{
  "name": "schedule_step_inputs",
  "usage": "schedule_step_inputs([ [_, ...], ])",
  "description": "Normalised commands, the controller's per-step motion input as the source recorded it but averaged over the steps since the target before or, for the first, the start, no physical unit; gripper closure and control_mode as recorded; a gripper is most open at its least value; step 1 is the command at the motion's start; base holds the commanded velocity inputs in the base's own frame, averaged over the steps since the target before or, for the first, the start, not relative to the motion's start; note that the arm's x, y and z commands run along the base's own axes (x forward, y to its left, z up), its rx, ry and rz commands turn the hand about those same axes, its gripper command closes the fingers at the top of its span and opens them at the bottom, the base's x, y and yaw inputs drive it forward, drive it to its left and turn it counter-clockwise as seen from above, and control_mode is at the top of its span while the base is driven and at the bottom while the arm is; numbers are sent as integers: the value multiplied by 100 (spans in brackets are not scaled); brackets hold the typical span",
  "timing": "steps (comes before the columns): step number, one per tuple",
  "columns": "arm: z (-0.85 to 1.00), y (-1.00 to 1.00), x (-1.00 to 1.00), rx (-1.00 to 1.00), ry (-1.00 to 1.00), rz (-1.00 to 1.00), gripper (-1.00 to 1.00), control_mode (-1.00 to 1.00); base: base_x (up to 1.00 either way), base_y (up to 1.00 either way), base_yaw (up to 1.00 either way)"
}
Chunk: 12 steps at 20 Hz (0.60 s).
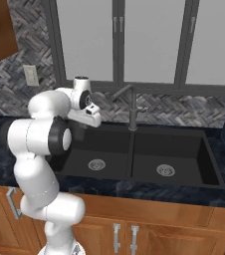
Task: Place the glass cup in the left basin and the glass cup in the right basin of the sink.
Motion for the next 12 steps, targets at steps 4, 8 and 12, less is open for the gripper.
schedule_step_inputs([
  [4, -30, -10, 13, -1, 7, 22, 100, -100, 0, 0, 0],
  [8, -20, 1, 10, -6, 0, 29, 100, -100, 0, 0, 0],
  [12, -4, -1, 13, -1, 0, 28, 100, -100, 0, 0, 0],
])
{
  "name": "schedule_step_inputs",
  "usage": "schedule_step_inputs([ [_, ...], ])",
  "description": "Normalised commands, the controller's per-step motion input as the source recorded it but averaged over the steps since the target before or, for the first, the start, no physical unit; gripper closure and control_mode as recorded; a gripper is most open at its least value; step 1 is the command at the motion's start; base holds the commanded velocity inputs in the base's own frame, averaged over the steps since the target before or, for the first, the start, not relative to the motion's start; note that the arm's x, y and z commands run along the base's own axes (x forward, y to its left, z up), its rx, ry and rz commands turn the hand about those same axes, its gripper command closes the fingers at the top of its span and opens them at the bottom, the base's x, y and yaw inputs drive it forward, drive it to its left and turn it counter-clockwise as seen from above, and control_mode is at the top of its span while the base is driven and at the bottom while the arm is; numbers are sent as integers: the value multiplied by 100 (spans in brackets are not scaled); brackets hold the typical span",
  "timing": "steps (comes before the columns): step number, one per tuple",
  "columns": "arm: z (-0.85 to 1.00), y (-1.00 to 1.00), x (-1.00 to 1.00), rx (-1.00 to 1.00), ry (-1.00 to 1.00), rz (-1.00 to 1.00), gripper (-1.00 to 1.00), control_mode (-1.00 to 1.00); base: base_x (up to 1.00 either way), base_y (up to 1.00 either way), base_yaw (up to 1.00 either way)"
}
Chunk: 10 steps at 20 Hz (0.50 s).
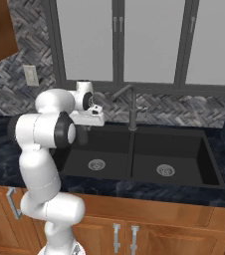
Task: Place the glass cup in the left basin and the glass cup in the right basin of the sink.
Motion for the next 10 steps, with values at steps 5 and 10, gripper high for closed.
schedule_step_inputs([
  [5, -16, -1, 12, 1, -6, 21, 100, -100, 0, 0, 0],
  [10, -34, 0, 12, 5, -2, 32, 100, -100, 0, 0, 0],
])
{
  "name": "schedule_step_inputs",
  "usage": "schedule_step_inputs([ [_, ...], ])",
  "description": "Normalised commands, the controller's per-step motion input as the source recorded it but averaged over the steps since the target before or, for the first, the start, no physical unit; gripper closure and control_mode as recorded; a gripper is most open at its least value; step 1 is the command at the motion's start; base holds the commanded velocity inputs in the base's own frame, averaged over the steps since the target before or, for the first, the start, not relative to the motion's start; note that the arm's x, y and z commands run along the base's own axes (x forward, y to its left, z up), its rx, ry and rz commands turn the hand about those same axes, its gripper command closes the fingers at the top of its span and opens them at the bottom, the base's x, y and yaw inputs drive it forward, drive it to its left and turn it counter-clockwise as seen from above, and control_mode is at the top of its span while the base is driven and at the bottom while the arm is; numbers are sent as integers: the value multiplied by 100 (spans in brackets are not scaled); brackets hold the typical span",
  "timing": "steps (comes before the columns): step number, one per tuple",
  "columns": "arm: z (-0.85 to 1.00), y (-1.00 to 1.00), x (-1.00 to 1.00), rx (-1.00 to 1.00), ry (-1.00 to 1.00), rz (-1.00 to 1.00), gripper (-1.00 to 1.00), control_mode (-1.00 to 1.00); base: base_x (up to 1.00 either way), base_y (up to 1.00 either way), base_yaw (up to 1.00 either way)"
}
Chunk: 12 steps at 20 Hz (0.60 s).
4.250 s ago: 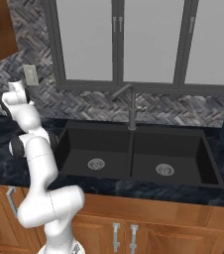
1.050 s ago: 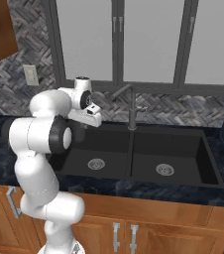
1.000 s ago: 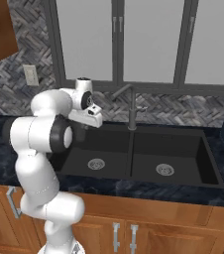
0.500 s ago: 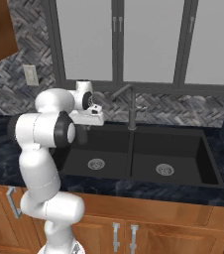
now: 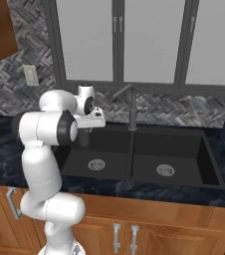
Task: Place the glass cup in the left basin and the glass cup in the right basin of the sink.
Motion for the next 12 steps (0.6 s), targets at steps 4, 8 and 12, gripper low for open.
schedule_step_inputs([
  [4, -24, 7, 8, 4, 0, 26, 100, -100, 0, 0, 0],
  [8, -5, 0, 6, 3, 0, 13, 100, -100, 0, 0, 0],
  [12, -20, 0, 22, 0, -1, 13, 100, -100, 0, 0, 0],
])
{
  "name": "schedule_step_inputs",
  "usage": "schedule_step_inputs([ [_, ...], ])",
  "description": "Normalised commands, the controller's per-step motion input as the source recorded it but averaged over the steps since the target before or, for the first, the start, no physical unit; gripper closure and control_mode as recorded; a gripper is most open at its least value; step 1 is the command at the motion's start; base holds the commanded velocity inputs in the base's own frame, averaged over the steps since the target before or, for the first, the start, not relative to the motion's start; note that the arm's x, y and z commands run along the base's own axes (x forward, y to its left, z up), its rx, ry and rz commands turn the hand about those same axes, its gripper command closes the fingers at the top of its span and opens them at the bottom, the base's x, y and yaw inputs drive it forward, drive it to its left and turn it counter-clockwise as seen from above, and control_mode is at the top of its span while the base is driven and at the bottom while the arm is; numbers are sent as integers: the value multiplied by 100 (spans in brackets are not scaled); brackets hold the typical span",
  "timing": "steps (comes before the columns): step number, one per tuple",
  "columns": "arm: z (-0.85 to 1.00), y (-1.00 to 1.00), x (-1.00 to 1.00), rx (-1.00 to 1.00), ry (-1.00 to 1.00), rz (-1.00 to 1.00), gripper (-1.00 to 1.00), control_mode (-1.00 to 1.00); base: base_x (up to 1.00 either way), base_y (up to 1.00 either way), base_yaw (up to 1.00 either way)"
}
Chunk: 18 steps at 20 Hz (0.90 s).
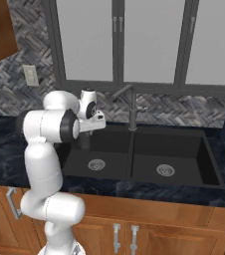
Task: Place the glass cup in the left basin and the glass cup in the right basin of the sink.
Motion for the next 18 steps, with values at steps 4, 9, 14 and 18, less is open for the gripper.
schedule_step_inputs([
  [4, -26, 9, 15, 0, -3, 14, 100, -100, 0, 0, 0],
  [9, -28, 16, 7, 0, 0, 13, 100, -100, 0, 0, 0],
  [14, -35, 9, 4, 2, -1, 11, 100, -100, 0, 0, 0],
  [18, -35, 0, 4, 7, -6, 10, 100, -100, 0, 0, 0],
])
